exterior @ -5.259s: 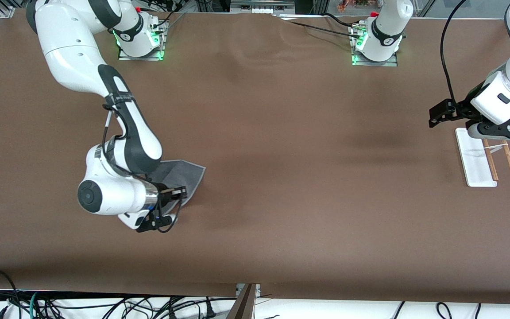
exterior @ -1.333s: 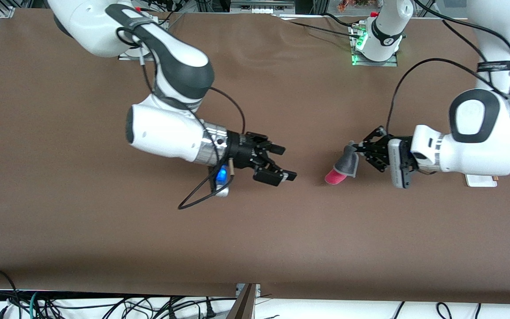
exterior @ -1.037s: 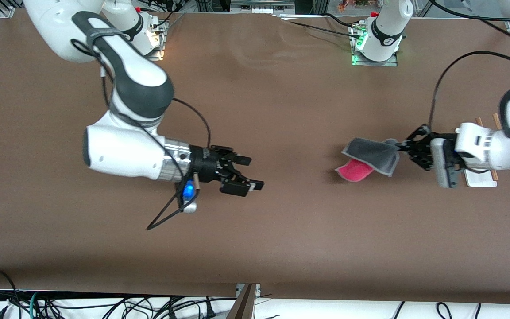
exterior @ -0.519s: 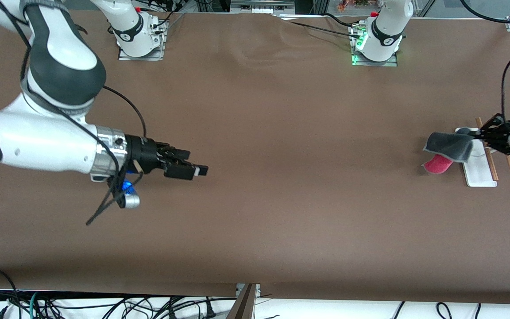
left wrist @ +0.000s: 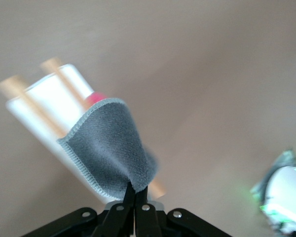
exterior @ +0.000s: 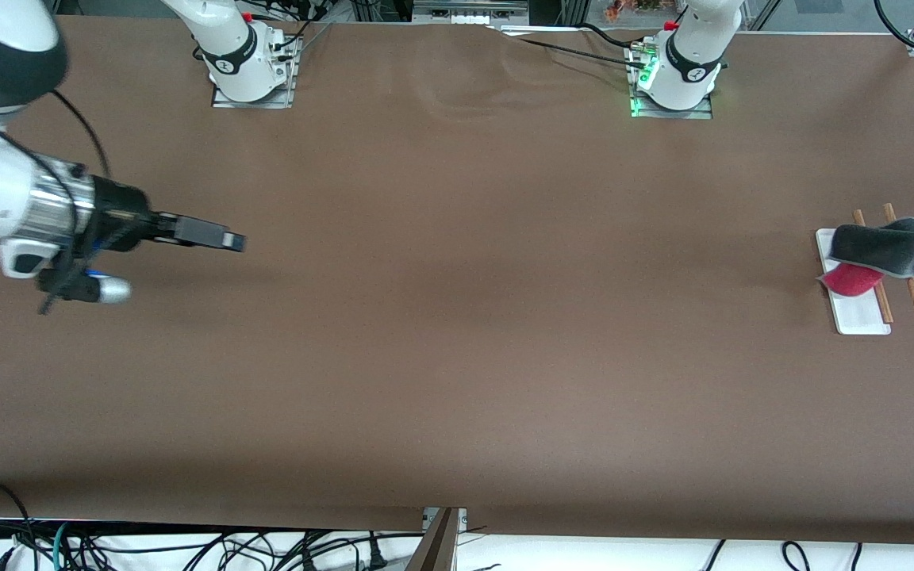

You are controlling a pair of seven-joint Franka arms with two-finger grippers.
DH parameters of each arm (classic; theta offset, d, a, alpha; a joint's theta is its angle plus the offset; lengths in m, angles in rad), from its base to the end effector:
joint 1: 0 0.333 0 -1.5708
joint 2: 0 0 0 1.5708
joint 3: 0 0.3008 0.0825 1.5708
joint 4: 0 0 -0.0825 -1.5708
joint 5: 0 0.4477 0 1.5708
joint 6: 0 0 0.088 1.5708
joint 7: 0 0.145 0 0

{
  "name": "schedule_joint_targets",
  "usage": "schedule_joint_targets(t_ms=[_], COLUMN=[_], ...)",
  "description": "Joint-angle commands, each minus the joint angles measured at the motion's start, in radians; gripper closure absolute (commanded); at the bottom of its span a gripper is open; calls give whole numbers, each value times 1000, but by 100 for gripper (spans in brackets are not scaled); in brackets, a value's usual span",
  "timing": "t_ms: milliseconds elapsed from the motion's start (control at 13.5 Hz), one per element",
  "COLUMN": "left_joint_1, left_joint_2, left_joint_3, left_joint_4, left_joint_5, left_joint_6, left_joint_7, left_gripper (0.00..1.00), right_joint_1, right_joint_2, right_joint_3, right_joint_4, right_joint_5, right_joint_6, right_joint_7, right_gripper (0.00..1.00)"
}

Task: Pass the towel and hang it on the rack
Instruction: 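Drape the towel over the wooden rack rails with the left gripper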

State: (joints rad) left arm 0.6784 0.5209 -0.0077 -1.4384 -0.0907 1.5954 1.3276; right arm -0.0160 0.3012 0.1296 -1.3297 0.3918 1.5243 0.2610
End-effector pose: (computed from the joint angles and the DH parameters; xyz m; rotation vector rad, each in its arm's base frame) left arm 0.5543 0.4240 0.2934 2.6404 -0.8716 -0.1665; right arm 0.6828 0.1242 0.5127 -2.7186 0.2089 0.2498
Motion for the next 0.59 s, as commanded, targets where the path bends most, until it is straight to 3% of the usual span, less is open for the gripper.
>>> schedule_joint_targets(t_ms=[0, 296, 519], left_joint_1=[58, 118, 115], left_joint_2=[63, 108, 117], left_joint_3=[-15, -15, -17], left_joint_4=[84, 84, 84], left_joint_5=[66, 69, 68], left_joint_6=[79, 211, 215], left_joint_7=[70, 140, 131], left_gripper=[100, 100, 100], right_joint_1=[137, 181, 192], right_joint_2=[-135, -209, -218], right_joint_3=[-175, -174, -177], right_joint_4=[-166, -221, -226], right_joint_5=[-89, -331, -399], right_joint_6=[17, 16, 16], right_joint_7=[-149, -173, -177], right_gripper=[0, 0, 0])
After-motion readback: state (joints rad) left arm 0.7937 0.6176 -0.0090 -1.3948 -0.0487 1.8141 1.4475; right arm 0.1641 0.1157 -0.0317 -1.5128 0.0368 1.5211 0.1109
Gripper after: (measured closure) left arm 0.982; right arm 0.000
